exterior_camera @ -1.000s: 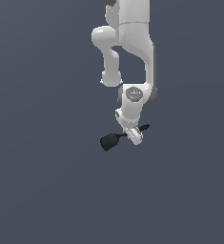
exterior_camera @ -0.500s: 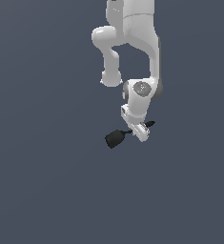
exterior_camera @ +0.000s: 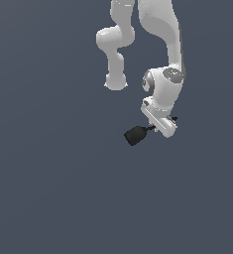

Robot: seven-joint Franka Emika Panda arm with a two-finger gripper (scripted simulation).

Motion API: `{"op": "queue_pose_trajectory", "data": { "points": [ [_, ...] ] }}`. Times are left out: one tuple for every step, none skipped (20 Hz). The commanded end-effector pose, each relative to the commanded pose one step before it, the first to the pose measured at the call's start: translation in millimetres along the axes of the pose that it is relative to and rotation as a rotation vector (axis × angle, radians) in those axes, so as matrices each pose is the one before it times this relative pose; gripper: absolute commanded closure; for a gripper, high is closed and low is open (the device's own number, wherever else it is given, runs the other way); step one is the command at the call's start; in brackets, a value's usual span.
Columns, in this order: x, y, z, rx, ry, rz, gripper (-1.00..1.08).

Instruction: Pick up the object and move it to a goal position.

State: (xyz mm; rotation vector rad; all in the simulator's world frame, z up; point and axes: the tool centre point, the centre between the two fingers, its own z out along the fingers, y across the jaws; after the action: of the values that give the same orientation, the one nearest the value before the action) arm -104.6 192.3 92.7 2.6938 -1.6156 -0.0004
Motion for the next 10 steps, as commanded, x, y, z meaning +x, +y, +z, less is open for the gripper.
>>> {"op": "queue_pose_trajectory", "data": {
  "points": [
    [-16.9, -4.83, -13.47, 0.00078, 0.0006, 0.00152, 1.08],
    [-5.68, -1.71, -4.09, -0.00025, 0.00065, 0.00001, 1.08],
    [-5.08, -1.56, -3.78, 0.0, 0.0, 0.0, 1.08],
    [-4.53, -1.44, -3.37, 0.0, 0.0, 0.0, 1.08],
    [-3.97, -1.3, -2.95, 0.0, 0.0, 0.0, 1.08],
    [-3.39, -1.15, -2.53, 0.0, 0.0, 0.0, 1.08],
    [-2.81, -0.98, -2.09, 0.0, 0.0, 0.0, 1.08],
    [-2.2, -0.79, -1.64, 0.0, 0.0, 0.0, 1.08],
    [-1.58, -0.58, -1.17, 0.0, 0.0, 0.0, 1.08],
    [-0.95, -0.36, -0.71, 0.0, 0.0, 0.0, 1.08]
  ]
}}
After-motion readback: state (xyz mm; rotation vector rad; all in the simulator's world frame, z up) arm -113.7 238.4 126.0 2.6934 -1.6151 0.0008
